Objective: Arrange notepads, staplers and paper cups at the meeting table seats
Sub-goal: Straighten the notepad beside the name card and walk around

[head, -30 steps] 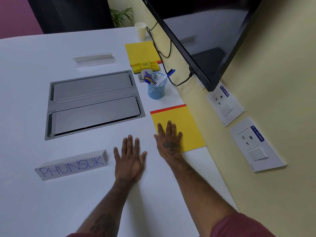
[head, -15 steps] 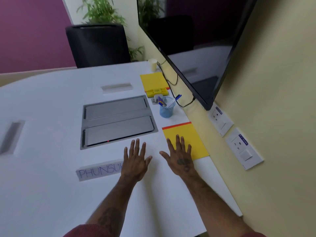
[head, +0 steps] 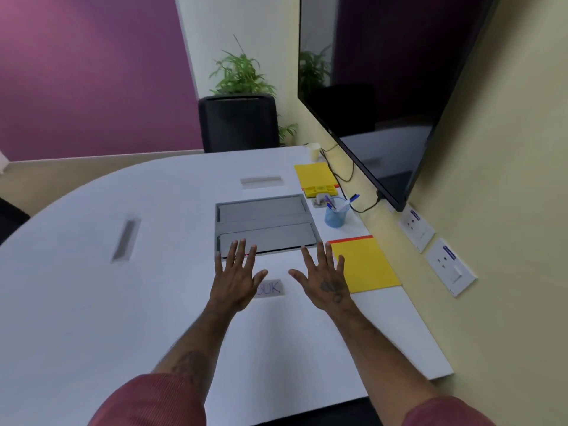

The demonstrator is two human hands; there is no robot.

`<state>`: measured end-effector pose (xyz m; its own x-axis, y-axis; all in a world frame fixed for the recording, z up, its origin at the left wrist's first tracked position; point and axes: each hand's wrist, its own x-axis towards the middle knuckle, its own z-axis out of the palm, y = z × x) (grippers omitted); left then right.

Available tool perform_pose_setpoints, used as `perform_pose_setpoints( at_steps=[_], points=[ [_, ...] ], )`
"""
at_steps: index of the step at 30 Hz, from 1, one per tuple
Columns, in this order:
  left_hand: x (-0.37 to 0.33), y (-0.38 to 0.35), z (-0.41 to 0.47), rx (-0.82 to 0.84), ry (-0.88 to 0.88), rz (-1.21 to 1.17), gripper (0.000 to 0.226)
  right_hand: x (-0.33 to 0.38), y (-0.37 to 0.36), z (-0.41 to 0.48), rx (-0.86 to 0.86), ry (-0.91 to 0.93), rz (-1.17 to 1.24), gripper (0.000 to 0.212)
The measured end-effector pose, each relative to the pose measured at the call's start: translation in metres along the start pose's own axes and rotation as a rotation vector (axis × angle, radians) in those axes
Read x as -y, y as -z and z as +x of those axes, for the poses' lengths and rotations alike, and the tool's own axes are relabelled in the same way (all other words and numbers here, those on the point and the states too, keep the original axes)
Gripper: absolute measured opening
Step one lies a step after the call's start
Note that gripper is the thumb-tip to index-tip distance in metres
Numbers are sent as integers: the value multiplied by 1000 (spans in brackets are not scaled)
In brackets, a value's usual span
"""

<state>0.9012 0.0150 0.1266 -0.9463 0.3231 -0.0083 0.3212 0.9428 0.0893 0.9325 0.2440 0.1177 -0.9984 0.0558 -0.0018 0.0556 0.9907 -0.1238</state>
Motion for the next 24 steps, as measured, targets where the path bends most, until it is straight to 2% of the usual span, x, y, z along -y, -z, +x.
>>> perform_pose_setpoints(
  at_steps=[10, 24],
  points=[
    [52, 57, -64, -118, 191, 1, 78, 74, 33, -12, -2, 169, 36, 88],
    [91, 125, -223, -234, 532, 82, 74, 196, 83, -74, -45, 566, 108, 81]
  ],
)
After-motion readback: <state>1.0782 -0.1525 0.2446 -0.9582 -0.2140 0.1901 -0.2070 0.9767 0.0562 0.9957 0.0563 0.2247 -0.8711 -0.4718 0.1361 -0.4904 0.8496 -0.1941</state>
